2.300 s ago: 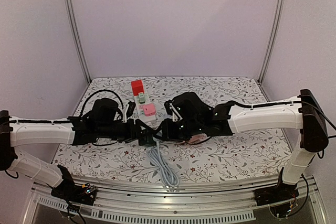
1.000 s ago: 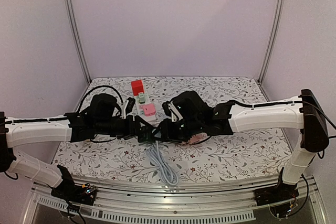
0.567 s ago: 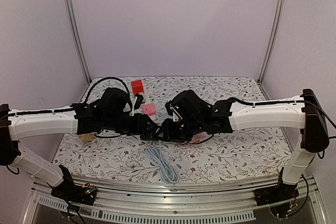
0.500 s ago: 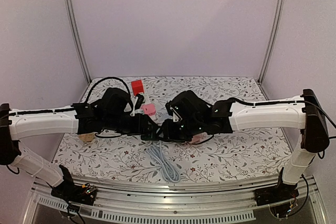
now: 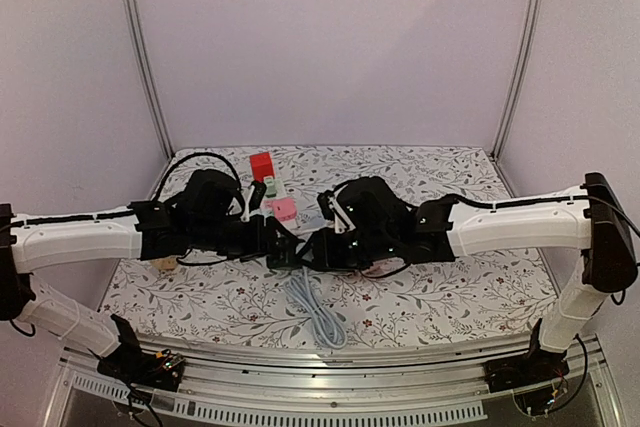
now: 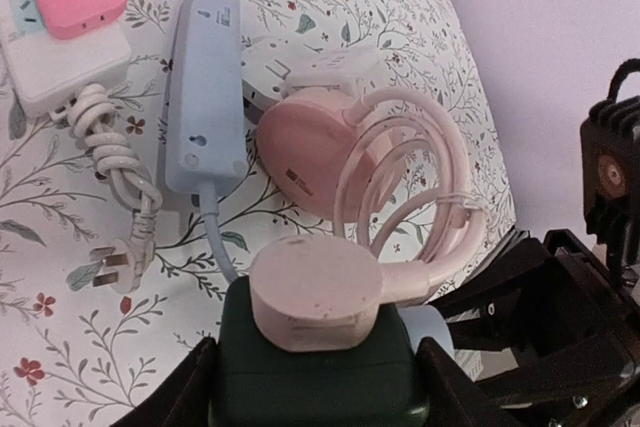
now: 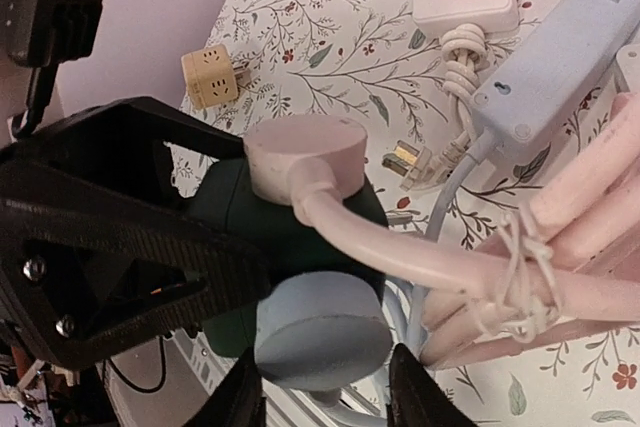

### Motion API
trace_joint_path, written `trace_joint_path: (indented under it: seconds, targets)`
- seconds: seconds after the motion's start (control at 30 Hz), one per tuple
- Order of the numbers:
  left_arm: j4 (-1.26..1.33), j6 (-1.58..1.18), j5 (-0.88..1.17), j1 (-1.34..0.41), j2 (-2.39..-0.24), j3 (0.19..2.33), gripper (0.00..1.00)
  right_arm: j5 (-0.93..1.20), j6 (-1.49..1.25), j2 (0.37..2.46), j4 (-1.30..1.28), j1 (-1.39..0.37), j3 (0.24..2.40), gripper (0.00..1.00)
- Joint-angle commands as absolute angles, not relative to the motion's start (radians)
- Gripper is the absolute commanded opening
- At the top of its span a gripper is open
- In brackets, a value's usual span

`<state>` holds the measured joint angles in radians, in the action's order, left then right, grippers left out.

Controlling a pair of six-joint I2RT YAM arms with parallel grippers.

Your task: Pull the plug off the socket

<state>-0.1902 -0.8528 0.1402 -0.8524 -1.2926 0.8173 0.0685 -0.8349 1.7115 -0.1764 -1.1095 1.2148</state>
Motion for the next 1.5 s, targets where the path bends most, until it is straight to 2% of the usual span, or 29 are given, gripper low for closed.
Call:
trace_joint_path:
  seconds: [0.0, 0.13, 0.37, 0.67, 0.77, 0.93, 1.0, 1.17, 1.47]
  targets:
    - [-0.143, -0.942, 0.199, -0.791, -1.214, 0.793, 0.15, 0.051, -0.764, 1.611, -0.185, -1.081, 1.138, 0.52]
    - [-0.108, -0.972, 0.224, -0.776, -1.208, 0.791, 0.15, 0.061, -0.726, 1.578, -0.183, -1.111, 1.098, 0.66]
    - [-0.076, -0.988, 0.253, -0.773, -1.194, 0.783, 0.15, 0.043, -0.706, 1.617, -0.149, -1.162, 1.103, 0.65]
    - [-0.059, -1.003, 0.262, -0.772, -1.168, 0.756, 0.15, 0.051, -0.66, 1.738, -0.117, -1.183, 1.207, 0.48]
    - [-0.054, -1.005, 0.264, -0.77, -1.161, 0.751, 0.15, 0.048, -0.653, 1.767, -0.112, -1.184, 1.228, 0.4]
    - [-0.053, -0.998, 0.261, -0.767, -1.151, 0.738, 0.15, 0.031, -0.647, 1.8, -0.108, -1.192, 1.248, 0.08]
    - [-0.055, -0.976, 0.255, -0.766, -1.141, 0.729, 0.15, 0.009, -0.647, 1.793, -0.107, -1.193, 1.246, 0.0]
    - [-0.109, -0.882, 0.239, -0.764, -1.135, 0.718, 0.14, -0.044, -0.659, 1.761, -0.11, -1.193, 1.239, 0.0]
    - [-0.134, -0.747, 0.278, -0.764, -1.092, 0.683, 0.14, -0.012, -0.718, 1.736, -0.14, -1.144, 1.254, 0.0]
